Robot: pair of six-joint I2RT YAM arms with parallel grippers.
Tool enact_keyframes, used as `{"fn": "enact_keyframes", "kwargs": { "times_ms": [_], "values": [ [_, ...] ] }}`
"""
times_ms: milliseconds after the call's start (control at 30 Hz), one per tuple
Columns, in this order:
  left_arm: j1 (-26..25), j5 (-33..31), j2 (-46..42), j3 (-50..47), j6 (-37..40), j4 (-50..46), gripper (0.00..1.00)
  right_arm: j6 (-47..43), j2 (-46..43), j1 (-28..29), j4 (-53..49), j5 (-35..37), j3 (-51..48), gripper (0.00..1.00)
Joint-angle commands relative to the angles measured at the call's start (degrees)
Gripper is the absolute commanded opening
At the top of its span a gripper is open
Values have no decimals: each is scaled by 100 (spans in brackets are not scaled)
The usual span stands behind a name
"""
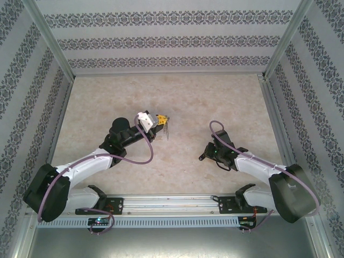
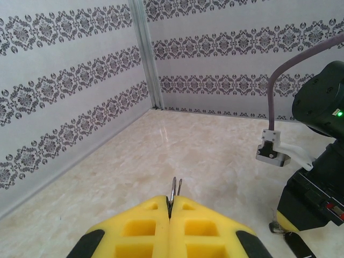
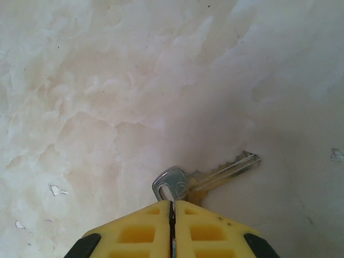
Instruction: Put the keys on the keyring
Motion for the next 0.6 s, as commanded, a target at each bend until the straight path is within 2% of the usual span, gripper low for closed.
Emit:
{"fn": "enact_keyframes", "kwargs": {
  "times_ms": [0, 167, 333, 567],
  "values": [
    [-106, 136, 21, 68, -109, 422, 0, 32, -39, 61, 2, 45, 85, 8],
    [-119, 145, 60, 91, -110, 429, 0, -9, -38, 63, 20, 13, 83, 0],
    [-123, 272, 60, 115, -64, 394, 0, -331, -106, 45, 88, -159, 158, 0],
    [-147, 365, 48, 233, -108, 119, 0, -1277, -820, -137, 935, -1013, 218, 0]
  ]
}}
